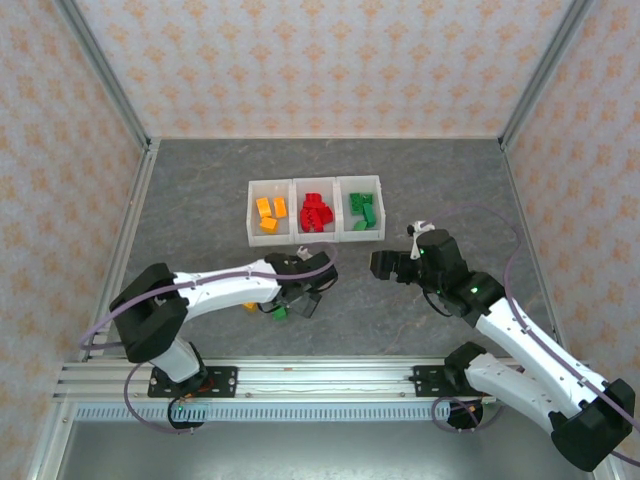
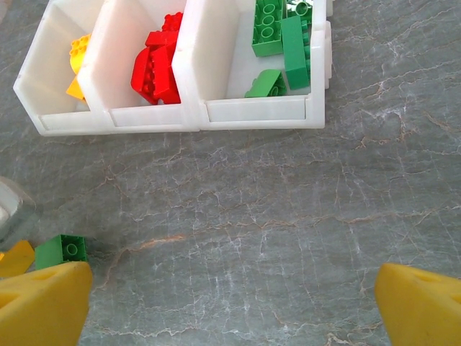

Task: Sort the legos into containers by color
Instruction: Pick up the lego from the middle-left of the table.

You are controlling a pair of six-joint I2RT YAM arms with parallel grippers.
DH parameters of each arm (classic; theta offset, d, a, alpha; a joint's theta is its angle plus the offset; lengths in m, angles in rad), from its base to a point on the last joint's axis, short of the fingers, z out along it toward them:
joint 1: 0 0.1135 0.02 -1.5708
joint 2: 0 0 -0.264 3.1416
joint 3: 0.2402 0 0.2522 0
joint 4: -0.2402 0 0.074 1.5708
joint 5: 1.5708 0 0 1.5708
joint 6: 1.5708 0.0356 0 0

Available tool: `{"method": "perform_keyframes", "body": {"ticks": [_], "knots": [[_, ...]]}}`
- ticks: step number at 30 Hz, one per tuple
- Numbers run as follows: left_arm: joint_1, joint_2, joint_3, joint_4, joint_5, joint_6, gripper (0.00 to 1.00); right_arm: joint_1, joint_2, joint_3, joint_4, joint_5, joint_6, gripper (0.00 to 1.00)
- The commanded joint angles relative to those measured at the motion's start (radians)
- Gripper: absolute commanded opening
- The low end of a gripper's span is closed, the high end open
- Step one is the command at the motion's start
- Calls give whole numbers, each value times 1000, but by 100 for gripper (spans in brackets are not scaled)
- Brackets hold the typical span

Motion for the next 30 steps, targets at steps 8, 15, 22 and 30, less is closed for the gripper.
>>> {"method": "perform_keyframes", "body": {"ticks": [8,15,22,30], "knots": [[90,45,-57,60,35,4,82,8,4,-16,10,30,12,100],[90,56,-61,89,70,8,78,10,10,-15,8,33,12,100],[91,75,-74,107,88,-5,66,8,13,-14,8,35,13,100],[100,104,-80,114,90,-36,53,8,11,-15,7,38,15,100]]}}
